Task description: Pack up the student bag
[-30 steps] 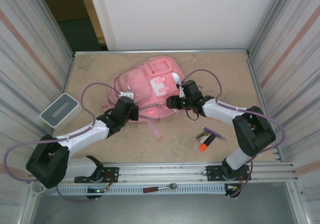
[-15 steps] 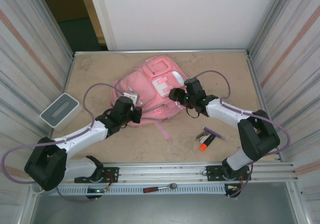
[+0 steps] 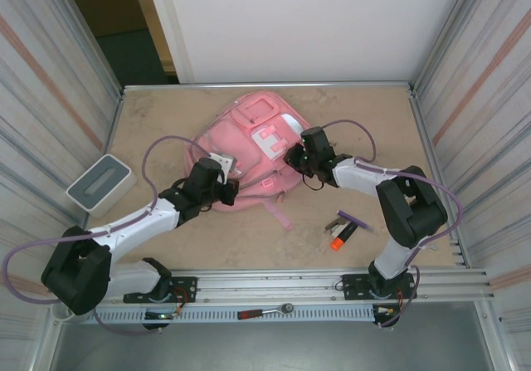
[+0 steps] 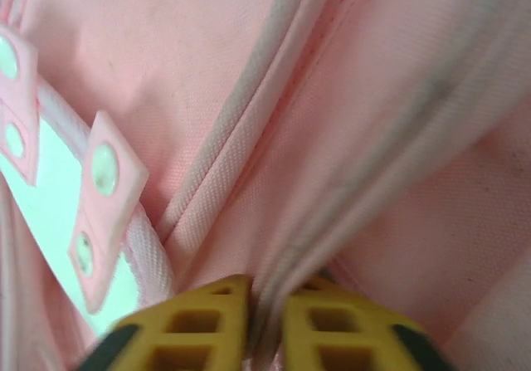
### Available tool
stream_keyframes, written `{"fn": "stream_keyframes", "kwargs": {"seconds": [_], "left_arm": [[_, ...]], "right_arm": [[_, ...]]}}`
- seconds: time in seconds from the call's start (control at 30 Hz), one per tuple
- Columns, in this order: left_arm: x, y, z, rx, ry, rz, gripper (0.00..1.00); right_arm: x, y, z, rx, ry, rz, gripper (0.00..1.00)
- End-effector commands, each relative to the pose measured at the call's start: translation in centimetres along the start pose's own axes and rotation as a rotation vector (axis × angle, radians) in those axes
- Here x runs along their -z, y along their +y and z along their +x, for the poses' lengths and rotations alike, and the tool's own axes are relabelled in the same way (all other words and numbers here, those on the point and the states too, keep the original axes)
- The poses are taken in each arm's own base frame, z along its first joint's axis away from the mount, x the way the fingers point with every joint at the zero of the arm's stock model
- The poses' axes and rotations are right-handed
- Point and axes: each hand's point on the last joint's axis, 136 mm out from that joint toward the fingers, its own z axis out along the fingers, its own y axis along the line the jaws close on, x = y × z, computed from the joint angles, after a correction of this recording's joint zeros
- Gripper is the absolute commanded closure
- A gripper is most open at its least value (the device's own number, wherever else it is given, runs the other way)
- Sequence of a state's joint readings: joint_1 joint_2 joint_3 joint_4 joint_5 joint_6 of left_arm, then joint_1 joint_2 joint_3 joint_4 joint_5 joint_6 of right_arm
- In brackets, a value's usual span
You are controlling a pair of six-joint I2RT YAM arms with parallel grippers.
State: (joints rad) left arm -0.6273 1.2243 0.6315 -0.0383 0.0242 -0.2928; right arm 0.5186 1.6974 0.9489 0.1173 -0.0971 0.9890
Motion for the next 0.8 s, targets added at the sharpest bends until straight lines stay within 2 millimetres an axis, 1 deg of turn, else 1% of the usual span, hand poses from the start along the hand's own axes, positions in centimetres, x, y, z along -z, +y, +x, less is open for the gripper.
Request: {"fn": "stream_keyframes", "kwargs": {"seconds": [0.0, 0.13, 0.23, 0.37, 0.4, 0.47, 0.57, 0.63, 0.67, 0.77], "left_arm": [[0.9, 0.7, -0.5, -0.049, 0.000, -0.051, 1.00], [1.4, 1.9, -0.2, -0.078, 0.014, -0.119, 1.00], [1.9, 2.8, 0.0, -0.117, 0.025, -0.169, 1.00], [3.1, 4.8, 0.1, -0.159, 0.034, -0.286, 1.00], [3.4, 5.0, 0.0, -0.168, 0.029, -0.299, 1.00], [4.0, 4.9, -0.5, -0.175, 0.007, -0.302, 1.00], [4.0, 3.8, -1.1, -0.167, -0.015, -0.238, 1.00], [3.9, 2.8, -1.2, -0.159, -0.014, -0.189, 1.00], [3.8, 2.6, -1.3, -0.160, -0.018, -0.175, 1.00], [3.5, 2.5, -1.1, -0.169, -0.007, -0.173, 1.00]], "right_arm": [[0.3, -0.5, -2.3, 0.029, -0.077, 0.003, 0.99], [0.8, -0.5, -4.2, 0.097, -0.081, 0.025, 1.00], [0.3, -0.5, -4.7, 0.151, -0.020, 0.039, 1.00], [0.1, -1.1, -5.6, 0.198, 0.001, 0.063, 1.00], [0.1, -1.2, -5.8, 0.204, 0.003, 0.069, 1.00], [0.1, -0.8, -6.2, 0.222, 0.024, 0.057, 1.00], [-0.7, -0.2, -5.3, 0.259, 0.085, 0.051, 1.00], [-1.1, -0.3, -4.4, 0.286, 0.116, 0.068, 0.95], [-1.2, -0.5, -4.1, 0.298, 0.123, 0.078, 0.91], [-1.0, -0.9, -3.6, 0.305, 0.130, 0.101, 0.74]]}}
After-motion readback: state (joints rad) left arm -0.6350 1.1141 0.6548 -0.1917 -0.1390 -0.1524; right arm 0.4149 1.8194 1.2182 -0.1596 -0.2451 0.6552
